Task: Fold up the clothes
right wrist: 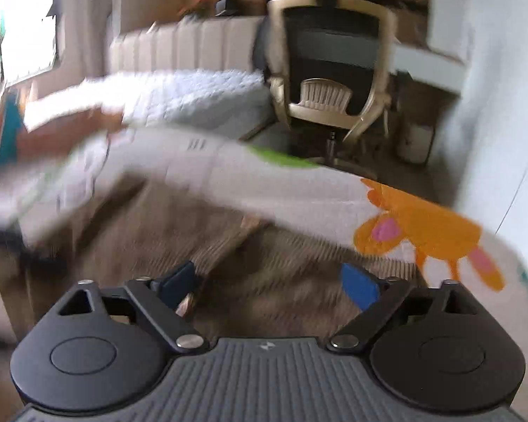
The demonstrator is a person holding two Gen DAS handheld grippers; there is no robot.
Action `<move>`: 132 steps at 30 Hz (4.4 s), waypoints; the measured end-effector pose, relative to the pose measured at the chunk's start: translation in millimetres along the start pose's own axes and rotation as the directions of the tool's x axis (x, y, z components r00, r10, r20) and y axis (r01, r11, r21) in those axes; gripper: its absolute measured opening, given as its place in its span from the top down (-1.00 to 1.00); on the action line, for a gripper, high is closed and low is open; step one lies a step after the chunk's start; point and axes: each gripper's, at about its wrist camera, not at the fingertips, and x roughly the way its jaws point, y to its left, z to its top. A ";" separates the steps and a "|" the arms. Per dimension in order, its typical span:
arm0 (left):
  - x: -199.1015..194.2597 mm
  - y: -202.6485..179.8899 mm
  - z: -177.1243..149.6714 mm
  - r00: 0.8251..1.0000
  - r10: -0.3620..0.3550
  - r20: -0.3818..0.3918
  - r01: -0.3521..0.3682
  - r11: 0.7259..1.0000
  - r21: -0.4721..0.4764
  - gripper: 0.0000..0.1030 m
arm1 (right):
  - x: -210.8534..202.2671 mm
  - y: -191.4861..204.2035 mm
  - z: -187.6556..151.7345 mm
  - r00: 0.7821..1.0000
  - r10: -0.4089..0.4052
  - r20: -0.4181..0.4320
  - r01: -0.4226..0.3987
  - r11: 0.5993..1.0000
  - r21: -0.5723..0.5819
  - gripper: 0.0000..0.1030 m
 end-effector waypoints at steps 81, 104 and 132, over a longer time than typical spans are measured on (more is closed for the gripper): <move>-9.1 -108.0 143.2 0.986 -0.057 0.156 0.056 0.998 0.009 -0.81 | -102.7 -78.7 -94.8 0.987 -0.118 0.108 0.061 0.903 0.426 0.02; 35.5 -86.0 23.4 0.993 -0.108 0.056 0.110 0.994 -0.025 -0.88 | -4.6 -134.1 -36.2 0.989 -0.136 -0.049 0.144 0.892 0.429 -0.25; 27.7 -71.1 68.5 0.989 -0.016 0.147 0.031 0.994 -0.106 -0.88 | -54.3 -180.5 -44.7 0.969 -0.001 0.248 -0.147 0.803 0.577 -0.38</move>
